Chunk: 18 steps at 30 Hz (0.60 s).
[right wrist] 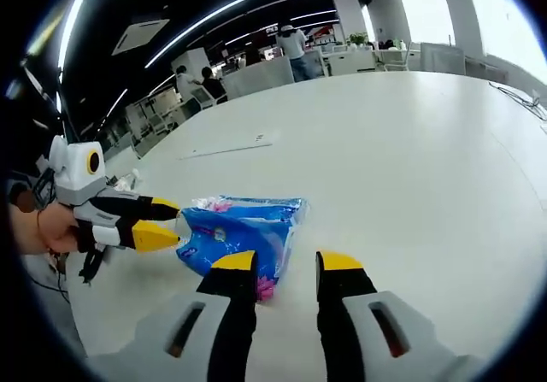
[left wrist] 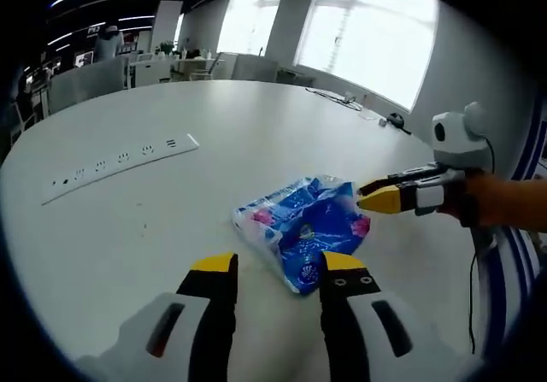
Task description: Arrange the tabletop items into an orderly group along one side of the table until the central work area is clear of visible clutter.
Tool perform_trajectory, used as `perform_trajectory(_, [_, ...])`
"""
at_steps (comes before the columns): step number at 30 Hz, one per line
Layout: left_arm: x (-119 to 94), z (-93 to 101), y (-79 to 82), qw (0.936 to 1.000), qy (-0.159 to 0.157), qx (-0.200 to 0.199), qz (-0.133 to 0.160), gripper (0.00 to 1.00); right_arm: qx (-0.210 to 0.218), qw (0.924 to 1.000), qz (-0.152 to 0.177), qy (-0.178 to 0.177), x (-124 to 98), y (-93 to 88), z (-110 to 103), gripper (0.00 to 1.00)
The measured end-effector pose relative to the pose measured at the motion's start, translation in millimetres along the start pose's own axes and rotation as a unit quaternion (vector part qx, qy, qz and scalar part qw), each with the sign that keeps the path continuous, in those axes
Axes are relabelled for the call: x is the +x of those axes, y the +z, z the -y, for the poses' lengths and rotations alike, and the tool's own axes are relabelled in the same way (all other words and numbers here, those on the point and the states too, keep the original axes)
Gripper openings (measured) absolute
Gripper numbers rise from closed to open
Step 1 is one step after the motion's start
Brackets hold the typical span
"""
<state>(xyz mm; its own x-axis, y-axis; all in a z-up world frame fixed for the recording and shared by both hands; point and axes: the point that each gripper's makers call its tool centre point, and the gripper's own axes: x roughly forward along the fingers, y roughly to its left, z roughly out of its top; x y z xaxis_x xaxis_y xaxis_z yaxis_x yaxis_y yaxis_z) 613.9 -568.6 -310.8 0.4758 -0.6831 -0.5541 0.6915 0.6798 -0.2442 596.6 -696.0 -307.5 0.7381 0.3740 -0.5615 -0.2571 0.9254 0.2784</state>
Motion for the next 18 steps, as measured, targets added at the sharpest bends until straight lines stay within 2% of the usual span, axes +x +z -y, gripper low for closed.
perform_trajectory(18, [-29,4.2,26.0,0.9995,0.001,0.002,0.031,0.56,0.011,0.9995,0.029,-0.006,-26,17.7,-13,0.33])
